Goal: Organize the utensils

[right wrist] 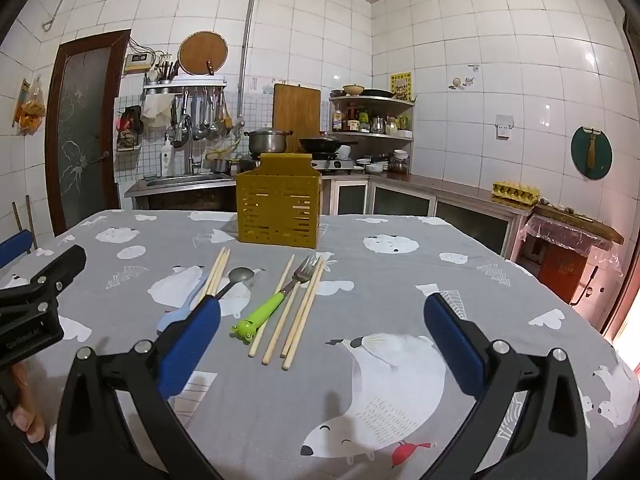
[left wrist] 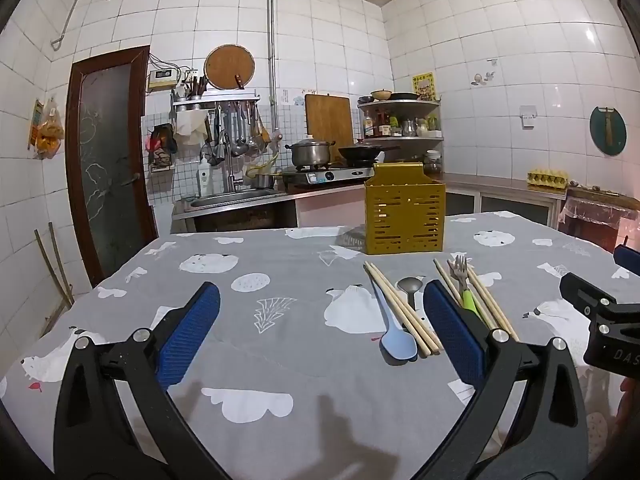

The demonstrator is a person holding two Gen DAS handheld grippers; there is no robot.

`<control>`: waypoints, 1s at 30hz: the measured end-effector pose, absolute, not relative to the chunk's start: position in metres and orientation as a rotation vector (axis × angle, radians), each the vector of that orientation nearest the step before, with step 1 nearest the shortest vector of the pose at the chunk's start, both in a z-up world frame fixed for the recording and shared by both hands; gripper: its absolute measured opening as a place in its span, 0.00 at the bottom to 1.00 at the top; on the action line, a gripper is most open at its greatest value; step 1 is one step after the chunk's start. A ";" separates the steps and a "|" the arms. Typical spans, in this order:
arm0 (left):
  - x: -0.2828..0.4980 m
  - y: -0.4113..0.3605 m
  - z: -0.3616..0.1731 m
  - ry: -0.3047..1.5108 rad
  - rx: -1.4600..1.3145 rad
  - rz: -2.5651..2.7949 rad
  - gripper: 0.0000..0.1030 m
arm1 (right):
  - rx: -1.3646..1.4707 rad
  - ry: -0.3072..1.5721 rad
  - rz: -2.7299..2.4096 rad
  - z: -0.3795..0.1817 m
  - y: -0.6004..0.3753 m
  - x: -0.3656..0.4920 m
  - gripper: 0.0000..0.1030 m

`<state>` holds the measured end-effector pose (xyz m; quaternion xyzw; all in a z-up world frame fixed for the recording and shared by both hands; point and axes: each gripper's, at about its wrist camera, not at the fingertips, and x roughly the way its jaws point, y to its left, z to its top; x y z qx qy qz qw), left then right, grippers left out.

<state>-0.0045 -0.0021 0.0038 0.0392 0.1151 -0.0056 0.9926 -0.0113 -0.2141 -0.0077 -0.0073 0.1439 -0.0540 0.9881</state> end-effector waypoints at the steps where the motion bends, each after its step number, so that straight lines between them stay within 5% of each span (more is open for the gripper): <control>1: -0.004 -0.002 0.004 0.230 0.079 -0.010 0.95 | -0.016 0.288 -0.108 -0.008 -0.216 -0.013 0.96; 30: -0.007 -0.004 0.005 0.220 0.083 -0.010 0.95 | -0.022 0.271 -0.113 -0.004 -0.221 -0.019 0.96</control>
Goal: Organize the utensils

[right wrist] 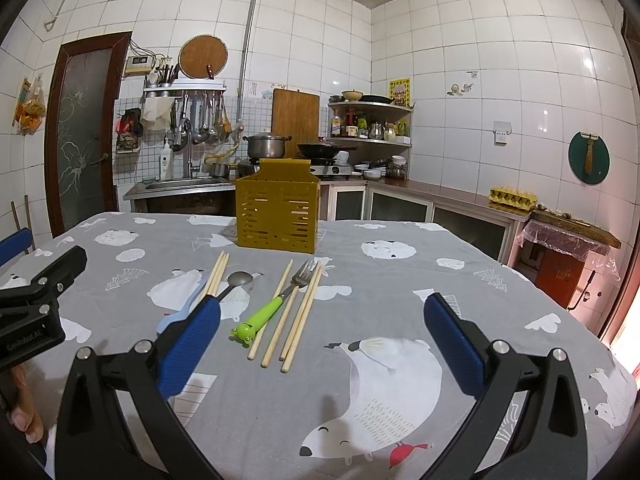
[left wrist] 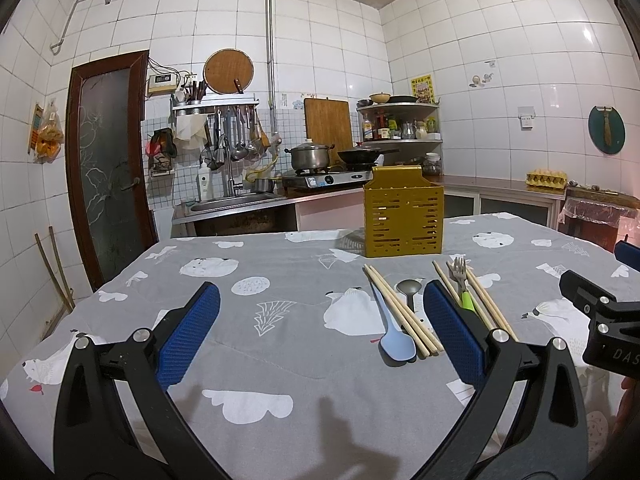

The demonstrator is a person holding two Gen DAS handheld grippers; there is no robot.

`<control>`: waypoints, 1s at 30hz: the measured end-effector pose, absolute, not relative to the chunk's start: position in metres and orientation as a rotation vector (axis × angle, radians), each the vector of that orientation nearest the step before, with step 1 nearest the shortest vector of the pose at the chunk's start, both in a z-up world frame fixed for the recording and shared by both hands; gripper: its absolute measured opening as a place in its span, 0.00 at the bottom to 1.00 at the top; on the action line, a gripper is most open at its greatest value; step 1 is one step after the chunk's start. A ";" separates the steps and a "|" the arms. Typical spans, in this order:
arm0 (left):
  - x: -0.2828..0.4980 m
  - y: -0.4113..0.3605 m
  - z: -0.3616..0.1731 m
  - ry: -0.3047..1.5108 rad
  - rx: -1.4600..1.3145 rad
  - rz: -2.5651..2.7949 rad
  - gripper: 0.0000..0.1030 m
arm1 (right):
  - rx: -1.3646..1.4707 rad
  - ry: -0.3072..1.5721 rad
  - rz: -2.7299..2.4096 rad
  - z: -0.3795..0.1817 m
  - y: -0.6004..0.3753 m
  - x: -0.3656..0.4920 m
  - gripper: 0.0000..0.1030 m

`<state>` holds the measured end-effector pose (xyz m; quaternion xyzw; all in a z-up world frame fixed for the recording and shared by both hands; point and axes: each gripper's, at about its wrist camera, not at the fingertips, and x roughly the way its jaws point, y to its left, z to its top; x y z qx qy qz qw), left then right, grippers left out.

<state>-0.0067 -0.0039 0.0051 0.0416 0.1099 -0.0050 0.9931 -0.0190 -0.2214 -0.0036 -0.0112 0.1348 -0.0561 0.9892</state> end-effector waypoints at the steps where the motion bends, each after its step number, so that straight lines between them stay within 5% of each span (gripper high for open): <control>1: -0.007 -0.004 0.005 0.220 0.084 -0.010 0.95 | -0.023 0.271 -0.113 -0.004 -0.221 -0.019 0.96; 30: -0.006 -0.005 0.009 0.224 0.094 -0.021 0.95 | -0.037 0.283 -0.113 -0.006 -0.217 -0.014 0.96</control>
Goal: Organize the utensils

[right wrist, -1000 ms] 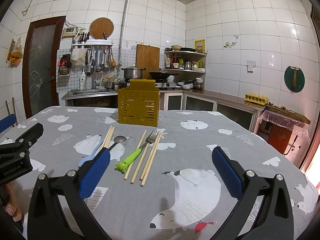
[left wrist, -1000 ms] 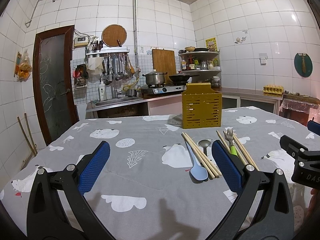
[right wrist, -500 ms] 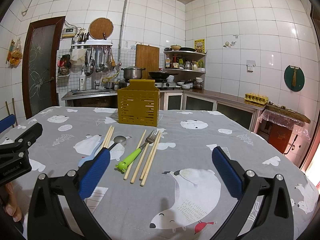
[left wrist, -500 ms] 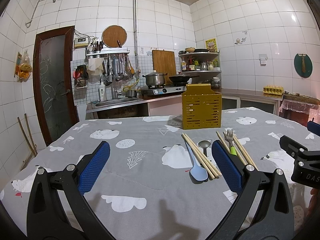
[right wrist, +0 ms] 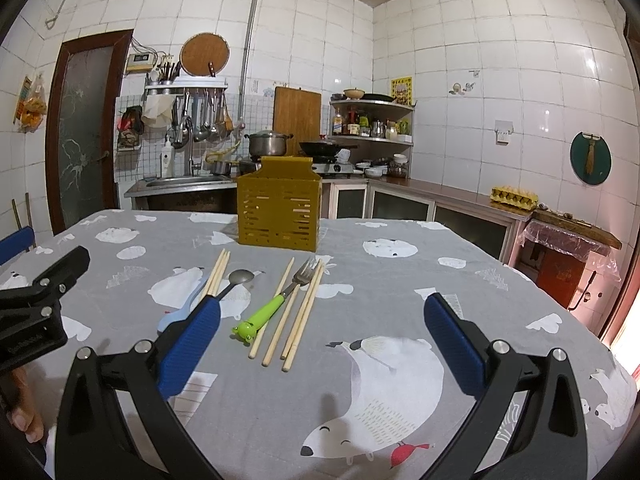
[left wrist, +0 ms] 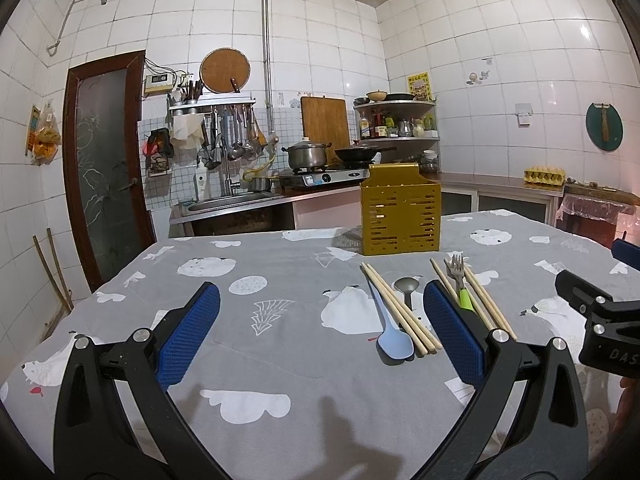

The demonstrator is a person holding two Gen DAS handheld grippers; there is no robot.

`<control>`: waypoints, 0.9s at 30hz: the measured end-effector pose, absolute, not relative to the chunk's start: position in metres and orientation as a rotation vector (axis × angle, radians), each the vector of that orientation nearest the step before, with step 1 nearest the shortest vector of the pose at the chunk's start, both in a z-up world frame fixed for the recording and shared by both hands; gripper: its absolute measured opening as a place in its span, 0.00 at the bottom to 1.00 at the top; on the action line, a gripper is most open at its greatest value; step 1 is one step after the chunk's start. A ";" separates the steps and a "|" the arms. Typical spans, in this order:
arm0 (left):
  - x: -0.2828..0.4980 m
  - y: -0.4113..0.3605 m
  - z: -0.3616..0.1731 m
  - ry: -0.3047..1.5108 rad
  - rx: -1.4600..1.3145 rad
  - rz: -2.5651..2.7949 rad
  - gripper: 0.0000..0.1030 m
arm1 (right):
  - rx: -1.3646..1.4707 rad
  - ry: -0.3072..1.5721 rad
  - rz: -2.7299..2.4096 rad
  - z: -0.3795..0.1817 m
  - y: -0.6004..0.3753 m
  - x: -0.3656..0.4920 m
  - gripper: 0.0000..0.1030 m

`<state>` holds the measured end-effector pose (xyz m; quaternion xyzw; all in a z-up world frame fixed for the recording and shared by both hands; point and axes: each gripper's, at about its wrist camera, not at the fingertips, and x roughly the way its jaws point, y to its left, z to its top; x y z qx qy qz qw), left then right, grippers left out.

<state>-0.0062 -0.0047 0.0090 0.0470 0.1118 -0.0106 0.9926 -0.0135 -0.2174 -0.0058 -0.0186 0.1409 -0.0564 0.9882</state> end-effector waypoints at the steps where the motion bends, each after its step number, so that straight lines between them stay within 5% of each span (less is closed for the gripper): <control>1: -0.006 -0.004 0.009 0.223 0.092 -0.023 0.95 | -0.038 0.281 -0.115 -0.006 -0.217 -0.014 0.96; 27: 0.002 0.003 0.002 0.270 0.066 -0.025 0.95 | -0.015 0.263 -0.105 -0.006 -0.220 -0.018 0.96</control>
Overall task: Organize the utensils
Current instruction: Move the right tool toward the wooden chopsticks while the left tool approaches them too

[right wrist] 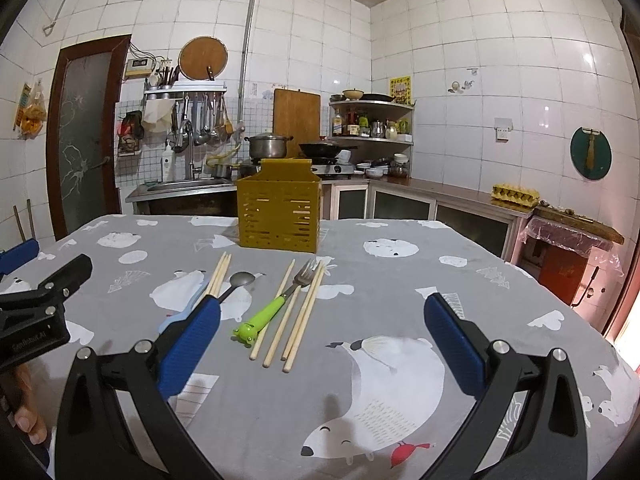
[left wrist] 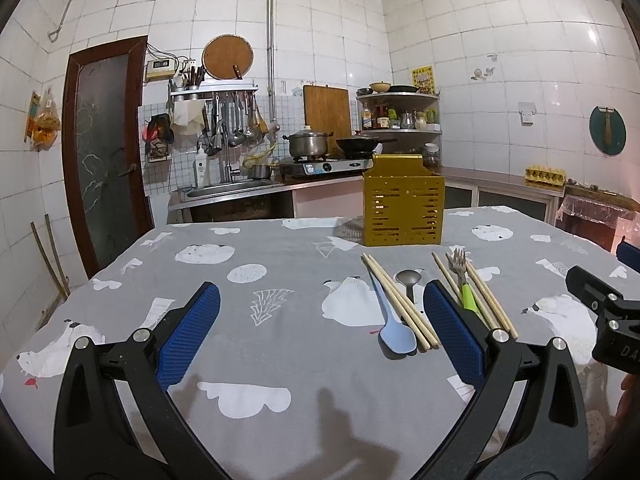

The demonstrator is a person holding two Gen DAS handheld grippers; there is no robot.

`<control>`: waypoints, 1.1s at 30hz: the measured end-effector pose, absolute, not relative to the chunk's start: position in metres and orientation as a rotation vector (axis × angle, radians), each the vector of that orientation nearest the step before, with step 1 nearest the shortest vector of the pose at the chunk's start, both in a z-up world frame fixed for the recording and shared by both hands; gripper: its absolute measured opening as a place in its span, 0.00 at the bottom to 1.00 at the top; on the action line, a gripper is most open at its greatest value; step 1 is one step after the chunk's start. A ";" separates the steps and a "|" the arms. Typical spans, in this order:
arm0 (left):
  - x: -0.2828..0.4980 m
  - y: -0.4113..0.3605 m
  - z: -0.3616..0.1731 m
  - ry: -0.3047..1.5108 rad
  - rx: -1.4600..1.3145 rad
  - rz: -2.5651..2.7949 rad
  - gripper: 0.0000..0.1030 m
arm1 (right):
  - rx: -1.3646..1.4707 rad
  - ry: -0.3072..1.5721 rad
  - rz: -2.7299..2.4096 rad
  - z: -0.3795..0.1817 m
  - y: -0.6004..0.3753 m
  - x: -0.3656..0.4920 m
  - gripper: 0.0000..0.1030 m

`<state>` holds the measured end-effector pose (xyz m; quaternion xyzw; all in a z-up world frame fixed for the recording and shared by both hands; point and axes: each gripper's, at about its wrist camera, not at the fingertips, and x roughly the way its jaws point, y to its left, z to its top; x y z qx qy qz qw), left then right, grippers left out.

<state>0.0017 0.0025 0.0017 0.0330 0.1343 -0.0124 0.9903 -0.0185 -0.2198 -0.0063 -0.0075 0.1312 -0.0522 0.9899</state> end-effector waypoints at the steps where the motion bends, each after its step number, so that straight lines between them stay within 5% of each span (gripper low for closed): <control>1: 0.003 0.002 0.001 0.275 0.068 -0.026 0.95 | -0.015 0.264 -0.104 -0.006 -0.220 -0.018 0.96; 15: 0.042 0.001 0.008 0.427 0.097 -0.040 0.95 | -0.015 0.402 -0.012 -0.002 -0.223 0.025 0.96; 24: 0.119 0.002 0.032 0.521 0.093 -0.067 0.95 | -0.060 0.373 -0.066 0.027 -0.227 0.077 0.96; 33: 0.194 -0.015 0.043 0.553 0.099 -0.077 0.95 | -0.036 0.559 -0.099 0.023 -0.256 0.175 0.96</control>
